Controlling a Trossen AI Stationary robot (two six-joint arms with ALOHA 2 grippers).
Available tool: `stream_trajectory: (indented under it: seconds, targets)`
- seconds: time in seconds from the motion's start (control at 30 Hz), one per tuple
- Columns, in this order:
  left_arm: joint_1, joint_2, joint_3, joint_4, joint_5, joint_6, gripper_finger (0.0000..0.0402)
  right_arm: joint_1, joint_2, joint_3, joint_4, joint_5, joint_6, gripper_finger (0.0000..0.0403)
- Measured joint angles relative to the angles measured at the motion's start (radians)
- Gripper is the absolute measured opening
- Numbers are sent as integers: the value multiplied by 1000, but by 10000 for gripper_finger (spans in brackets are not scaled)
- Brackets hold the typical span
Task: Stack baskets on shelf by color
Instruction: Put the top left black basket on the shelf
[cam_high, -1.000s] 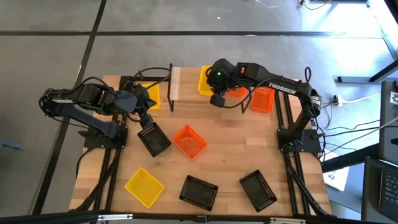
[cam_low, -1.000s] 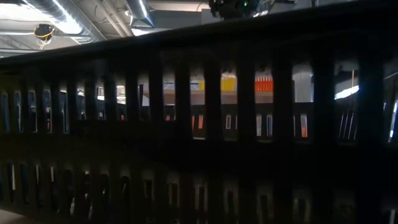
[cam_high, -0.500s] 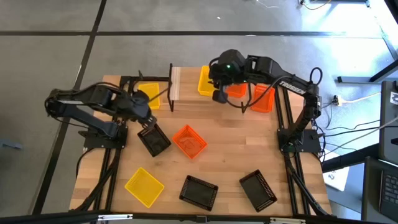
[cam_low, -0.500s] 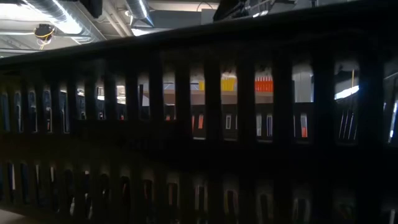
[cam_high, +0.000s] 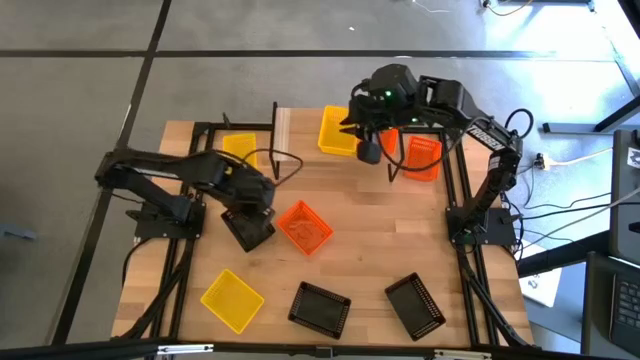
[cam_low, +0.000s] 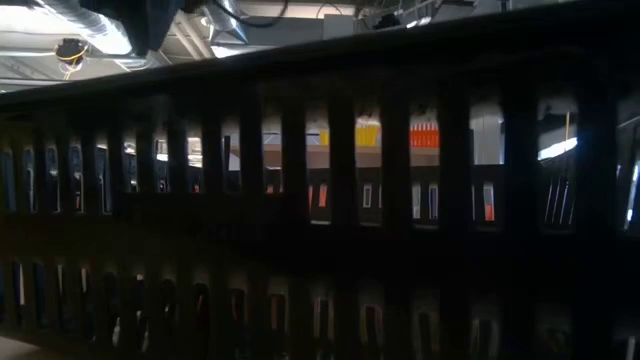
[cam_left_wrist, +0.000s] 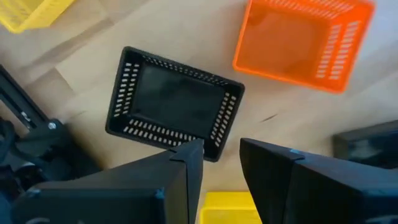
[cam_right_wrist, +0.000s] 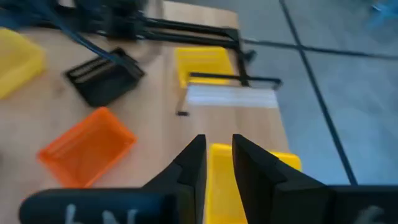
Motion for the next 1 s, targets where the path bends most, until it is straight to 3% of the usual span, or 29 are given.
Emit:
stream_trajectory:
  seconds: [0.2,0.5,1.0]
  targets:
    - [-13,105,0,7,79,55,98,0,0,53,-111,-202,-77,74]
    - [-33,220,0,15,88,106,98,0,-2,71,-257,-573,-191,74]
    - [-96,333,-5,70,104,134,98,-1,-14,69,-371,-604,-265,74]
